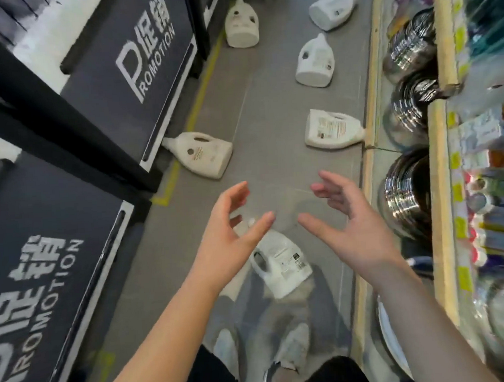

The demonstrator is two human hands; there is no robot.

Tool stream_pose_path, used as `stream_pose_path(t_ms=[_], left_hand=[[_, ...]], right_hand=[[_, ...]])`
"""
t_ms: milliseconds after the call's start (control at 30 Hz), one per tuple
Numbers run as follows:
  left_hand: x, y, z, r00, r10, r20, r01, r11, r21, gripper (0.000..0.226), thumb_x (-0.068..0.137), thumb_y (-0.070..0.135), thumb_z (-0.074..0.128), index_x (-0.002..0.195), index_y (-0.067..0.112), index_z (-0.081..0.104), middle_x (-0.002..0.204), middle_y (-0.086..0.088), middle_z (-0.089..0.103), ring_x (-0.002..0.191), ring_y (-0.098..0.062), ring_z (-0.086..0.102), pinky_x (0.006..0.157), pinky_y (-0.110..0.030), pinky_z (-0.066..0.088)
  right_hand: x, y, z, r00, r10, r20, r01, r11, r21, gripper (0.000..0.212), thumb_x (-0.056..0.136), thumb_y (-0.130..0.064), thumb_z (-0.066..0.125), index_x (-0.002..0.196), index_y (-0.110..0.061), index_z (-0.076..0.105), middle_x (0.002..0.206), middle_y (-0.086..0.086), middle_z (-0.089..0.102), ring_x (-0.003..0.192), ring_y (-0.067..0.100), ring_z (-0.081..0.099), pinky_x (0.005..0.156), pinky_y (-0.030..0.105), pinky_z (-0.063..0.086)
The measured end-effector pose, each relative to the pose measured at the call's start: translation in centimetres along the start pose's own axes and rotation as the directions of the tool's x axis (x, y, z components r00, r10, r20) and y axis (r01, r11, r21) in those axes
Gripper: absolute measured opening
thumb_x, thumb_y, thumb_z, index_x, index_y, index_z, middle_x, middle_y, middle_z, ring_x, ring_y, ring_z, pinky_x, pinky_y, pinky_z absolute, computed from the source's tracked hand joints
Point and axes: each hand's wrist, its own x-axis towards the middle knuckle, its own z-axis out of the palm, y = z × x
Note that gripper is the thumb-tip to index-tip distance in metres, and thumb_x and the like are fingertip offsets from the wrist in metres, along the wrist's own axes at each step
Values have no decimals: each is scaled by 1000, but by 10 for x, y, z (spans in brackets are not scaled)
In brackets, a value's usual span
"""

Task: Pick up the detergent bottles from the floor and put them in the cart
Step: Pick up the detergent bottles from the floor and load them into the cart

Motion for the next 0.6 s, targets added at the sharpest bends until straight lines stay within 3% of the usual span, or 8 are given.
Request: stream_pose_path(t_ms=[67,167,300,367,467,600], left_hand=[[16,-52,14,998,-58,4,58,998,14,73,89,48,76,153,33,44,149,18,52,136,7,49,113,-20,42],[37,-125,37,988,-153,-27,153,988,4,63,93,41,78,146,38,45,149,13,53,137,0,50,115,-25,41],[69,-219,76,961,-269,-70,267,963,-27,67,95,40,77,152,29,45,153,6,52,139,-7,51,114,-28,41],[82,-266,98,932,-354,-82,350,935,-65,72,95,43,76,156,26,42,153,1,51,137,-11,51,111,-27,40],[98,-330,129,877,-467,-113,454,882,-123,78,93,48,77,158,26,38,155,-2,49,134,-14,52,110,-28,40],[116,-398,160,804,-577,-145,554,815,-173,88,91,49,79,161,22,33,159,-7,46,142,-25,52,114,-34,41]], right_hand=[[16,53,19,999,47,28,-47,999,-8,77,68,-67,79,136,-58,46,132,-26,64,133,-1,55,122,34,39],[36,123,45,991,119,67,-118,993,-28,78,75,-55,85,143,-46,49,132,-24,63,130,-4,55,120,28,39],[70,202,75,975,180,133,-166,980,-108,75,86,-37,86,149,-40,46,133,-25,60,128,-5,54,116,21,37],[87,246,91,975,179,134,-164,980,-114,76,86,-35,86,150,-37,46,135,-18,60,128,-1,55,117,24,38],[109,310,117,972,187,139,-171,978,-122,74,85,-37,87,148,-43,48,136,-16,61,128,3,57,117,29,41],[132,380,144,959,205,197,-173,971,-167,77,78,-41,92,139,-55,47,140,-14,59,128,4,56,108,22,41]])
